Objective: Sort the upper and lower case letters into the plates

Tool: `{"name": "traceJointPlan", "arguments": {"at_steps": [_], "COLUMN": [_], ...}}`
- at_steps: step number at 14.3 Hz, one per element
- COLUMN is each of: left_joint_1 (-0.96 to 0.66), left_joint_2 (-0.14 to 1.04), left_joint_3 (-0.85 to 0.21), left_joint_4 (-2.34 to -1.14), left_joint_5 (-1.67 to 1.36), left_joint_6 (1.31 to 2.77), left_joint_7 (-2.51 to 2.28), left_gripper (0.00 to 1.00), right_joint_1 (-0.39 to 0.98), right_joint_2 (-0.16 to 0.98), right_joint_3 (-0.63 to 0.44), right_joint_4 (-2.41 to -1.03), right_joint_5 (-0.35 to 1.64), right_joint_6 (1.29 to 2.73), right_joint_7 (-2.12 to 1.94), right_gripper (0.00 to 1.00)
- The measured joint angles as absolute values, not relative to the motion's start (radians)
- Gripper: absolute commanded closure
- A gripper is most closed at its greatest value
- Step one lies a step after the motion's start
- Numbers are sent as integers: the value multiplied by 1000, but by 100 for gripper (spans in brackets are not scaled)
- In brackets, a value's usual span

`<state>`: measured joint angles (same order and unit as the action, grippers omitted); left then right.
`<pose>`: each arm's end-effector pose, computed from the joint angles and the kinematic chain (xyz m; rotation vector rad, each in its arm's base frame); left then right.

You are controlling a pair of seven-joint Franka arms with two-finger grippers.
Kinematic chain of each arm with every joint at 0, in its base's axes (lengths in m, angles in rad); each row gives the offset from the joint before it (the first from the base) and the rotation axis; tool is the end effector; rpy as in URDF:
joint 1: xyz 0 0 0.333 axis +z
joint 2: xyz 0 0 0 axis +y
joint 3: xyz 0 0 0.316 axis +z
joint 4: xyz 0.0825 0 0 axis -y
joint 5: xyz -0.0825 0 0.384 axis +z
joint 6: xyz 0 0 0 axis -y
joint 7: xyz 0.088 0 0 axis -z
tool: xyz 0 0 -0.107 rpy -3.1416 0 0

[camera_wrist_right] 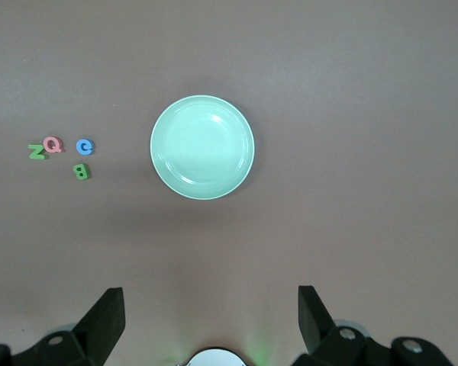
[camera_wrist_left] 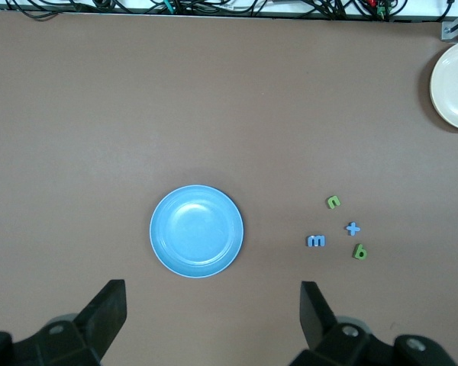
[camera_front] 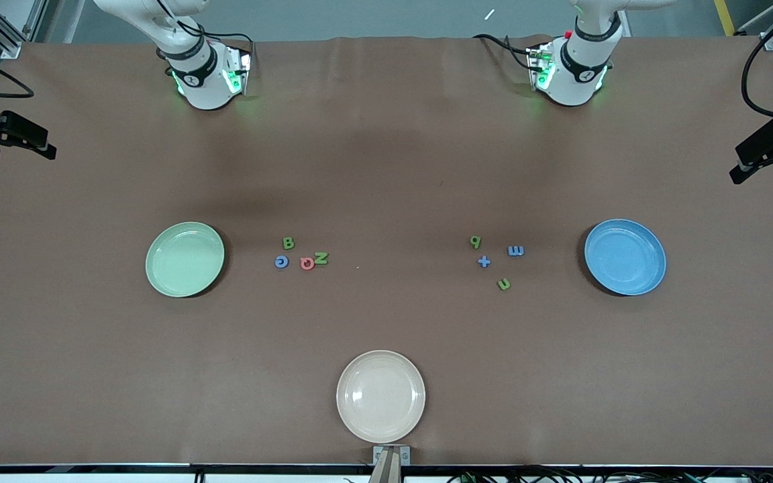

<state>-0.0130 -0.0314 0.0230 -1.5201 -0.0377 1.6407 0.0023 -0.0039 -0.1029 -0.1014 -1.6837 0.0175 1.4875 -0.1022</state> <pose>0.5517 0.0020 0.6728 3.0951 0.0116 0.2360 0.5093 -0.0545 0.6195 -3.1010 0.0022 0.1403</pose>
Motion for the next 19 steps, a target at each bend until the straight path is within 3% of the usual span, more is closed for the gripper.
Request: {"name": "traceJointPlan", "arguments": {"at_steps": [4, 9, 15, 19], "left_joint_1": [-15, -28, -33, -55], "left_joint_2": [-18, 16, 90, 145], "left_joint_3": [11, -109, -266, -299], "left_joint_4": [-1545, -1661, -1891, -1991], "left_joint_5": [-38, -38, -35, 41], "left_joint_6": [1637, 1682, 1995, 2134], "left_joint_7": [2, -151, -439, -559], "left_gripper": [0, 0, 0, 0], "right_joint_1": [-9, -10, -10, -10], "right_joint_2": [-103, -103, -103, -98], "right_joint_3": [-101, -101, -100, -100], "right_joint_4": [-1685, -1685, -1682, -1660], "right_joint_5": [18, 19, 19, 19], "right_joint_6": [1488, 1488, 1493, 1494], "right_joint_7": [-102, -102, -103, -104], "right_gripper": [0, 0, 0, 0]}}
